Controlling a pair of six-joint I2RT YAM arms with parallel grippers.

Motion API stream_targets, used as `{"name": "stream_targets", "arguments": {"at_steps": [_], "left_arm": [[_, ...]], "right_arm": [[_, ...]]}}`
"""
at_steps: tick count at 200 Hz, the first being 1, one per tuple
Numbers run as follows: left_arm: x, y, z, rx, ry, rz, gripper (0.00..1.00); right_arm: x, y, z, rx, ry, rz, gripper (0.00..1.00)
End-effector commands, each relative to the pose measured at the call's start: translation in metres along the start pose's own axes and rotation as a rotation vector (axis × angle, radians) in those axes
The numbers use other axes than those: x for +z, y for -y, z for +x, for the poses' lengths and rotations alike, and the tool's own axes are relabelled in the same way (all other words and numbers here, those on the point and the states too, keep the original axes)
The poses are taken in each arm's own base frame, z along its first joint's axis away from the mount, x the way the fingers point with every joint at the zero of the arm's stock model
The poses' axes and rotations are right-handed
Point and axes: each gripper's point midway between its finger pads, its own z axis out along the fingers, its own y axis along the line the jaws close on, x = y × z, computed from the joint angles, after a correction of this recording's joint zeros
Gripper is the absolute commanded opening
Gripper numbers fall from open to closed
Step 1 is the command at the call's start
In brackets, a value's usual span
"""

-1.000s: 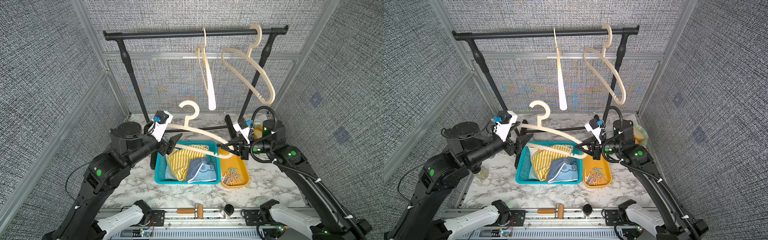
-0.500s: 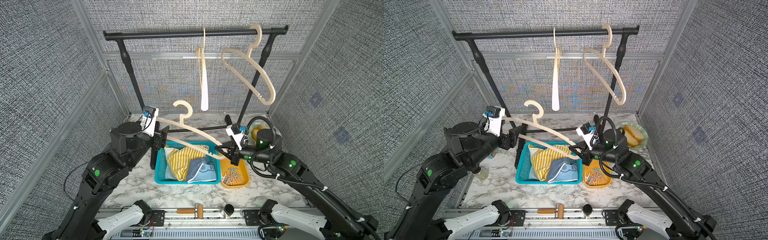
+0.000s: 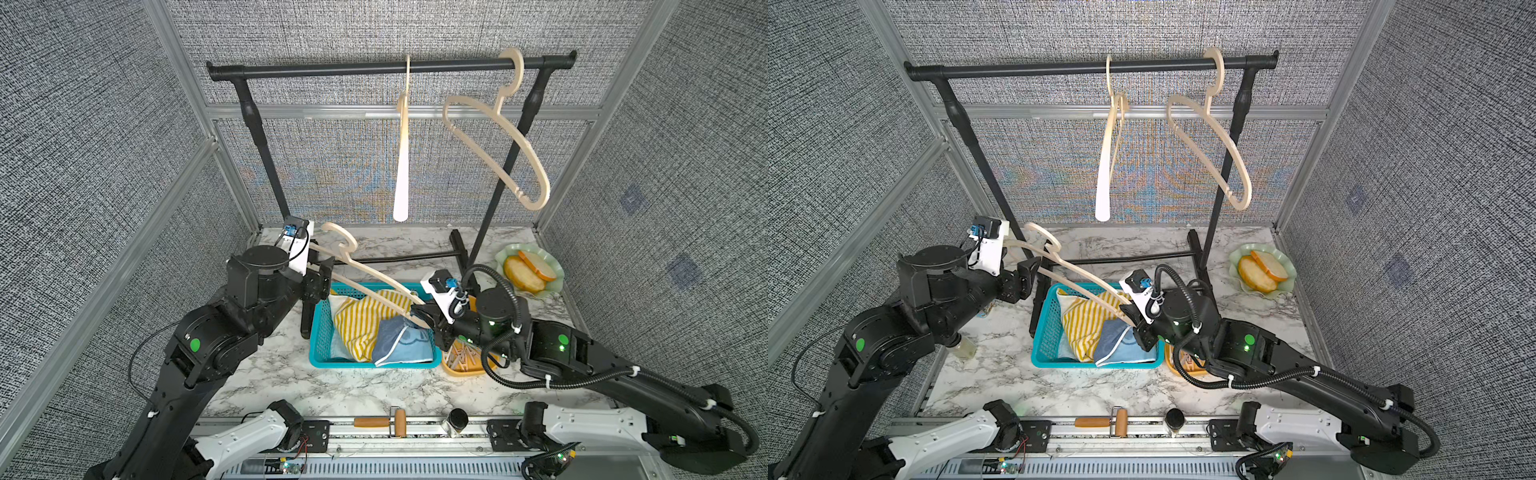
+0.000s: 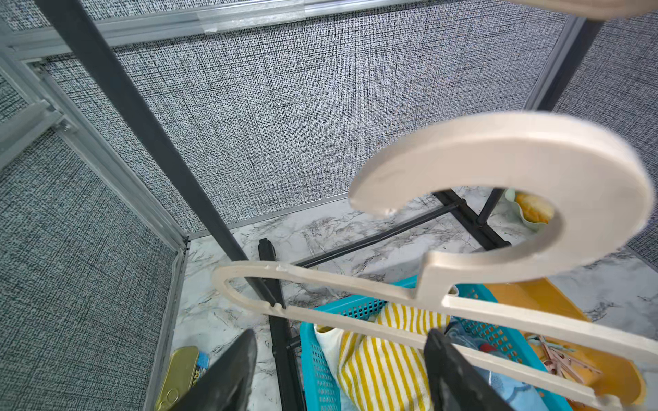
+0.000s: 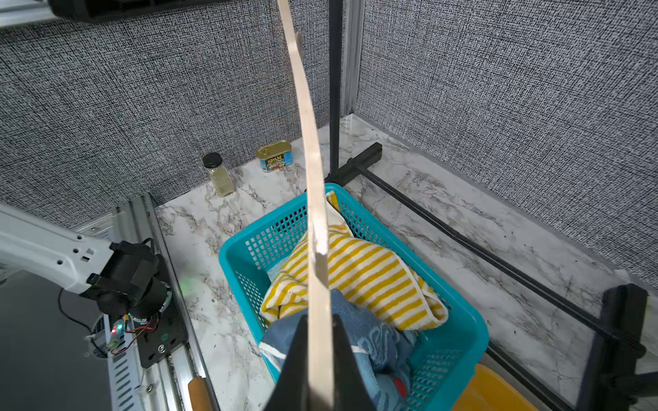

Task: Remove the clothespins securing towels to the hanger
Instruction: Place the hanger on the clothesline.

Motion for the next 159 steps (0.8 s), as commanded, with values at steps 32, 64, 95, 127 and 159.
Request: {"name": "stream_targets", "arguments": {"at_steps": [32,64,95,127,159], "left_arm": [[0.02,-0.004,0.024,0.034,-0.097,-0.067,0.75],[0.02,-0.009,0.02,0.026,-0.051,-0.091,0.75],[0.013,-0.013,0.018,0.006,-0.028,-0.102,0.76],[0.011,-0.016,0.024,-0.004,-0.034,-0.111,0.76],[0.005,-0.016,0.027,-0.016,-0.032,-0.096,0.76]], "right_arm": [[0.008,0.022,-0.035,0.028,0.107,0.168,0.0],[0.025,0.025,-0.054,0.011,0.108,0.22,0.0],[0.031,0.034,-0.084,0.037,0.148,0.268,0.0],[0.036,0.044,-0.119,0.1,0.242,0.283,0.0],[0.047,0.038,-0.138,0.159,0.294,0.256,0.0]]}}
